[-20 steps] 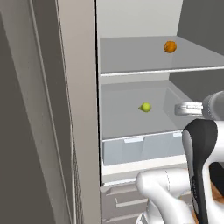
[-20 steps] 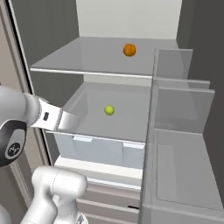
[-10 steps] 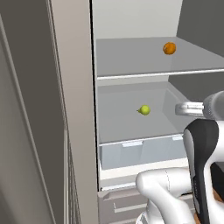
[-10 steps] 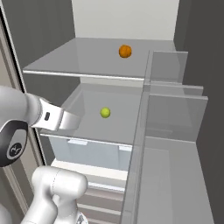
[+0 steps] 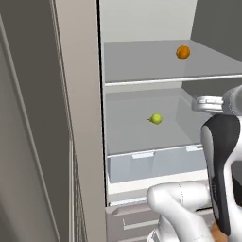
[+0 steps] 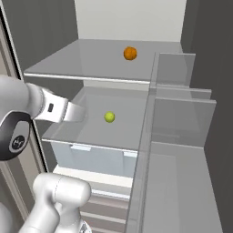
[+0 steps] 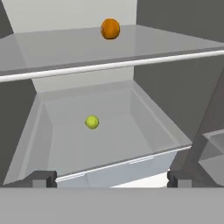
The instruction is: Retrieve the orange and pear from the fridge and place them into the bowl on the dining table.
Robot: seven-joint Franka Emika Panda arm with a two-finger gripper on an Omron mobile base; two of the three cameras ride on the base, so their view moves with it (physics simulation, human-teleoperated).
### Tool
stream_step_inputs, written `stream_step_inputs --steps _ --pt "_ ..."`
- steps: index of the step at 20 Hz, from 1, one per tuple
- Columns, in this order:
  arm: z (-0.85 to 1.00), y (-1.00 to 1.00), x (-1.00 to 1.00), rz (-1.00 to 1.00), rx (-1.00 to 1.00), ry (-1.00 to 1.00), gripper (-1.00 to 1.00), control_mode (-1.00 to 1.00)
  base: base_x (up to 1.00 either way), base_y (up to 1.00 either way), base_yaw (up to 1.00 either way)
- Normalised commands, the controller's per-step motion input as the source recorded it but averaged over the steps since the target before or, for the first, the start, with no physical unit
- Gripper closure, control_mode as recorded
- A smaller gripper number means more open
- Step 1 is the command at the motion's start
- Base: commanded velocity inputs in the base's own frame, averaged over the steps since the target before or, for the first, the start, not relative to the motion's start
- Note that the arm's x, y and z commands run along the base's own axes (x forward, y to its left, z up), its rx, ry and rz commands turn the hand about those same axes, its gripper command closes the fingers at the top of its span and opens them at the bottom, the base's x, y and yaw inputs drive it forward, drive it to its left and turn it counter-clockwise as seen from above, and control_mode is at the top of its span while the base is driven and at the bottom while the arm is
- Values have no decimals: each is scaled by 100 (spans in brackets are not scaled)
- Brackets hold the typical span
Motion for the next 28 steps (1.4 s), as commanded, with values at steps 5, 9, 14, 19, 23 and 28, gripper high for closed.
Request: stream_step_inputs --steps 5,9,14,19,23,28 --pt "75 0 4 0 0 -3 -100 -100 0 0 0" --pt "22 -5 36 -1 0 0 -100 -100 0 0 0" --pt "0 -12 53 0 0 0 -100 -100 0 0 0" --pt "-6 0 40 0 -2 -25 -100 -100 0 0 0" --pt "-4 0 38 0 -3 -32 -100 -100 0 0 0" --pt "0 -8 43 0 0 0 -100 -100 0 0 0"
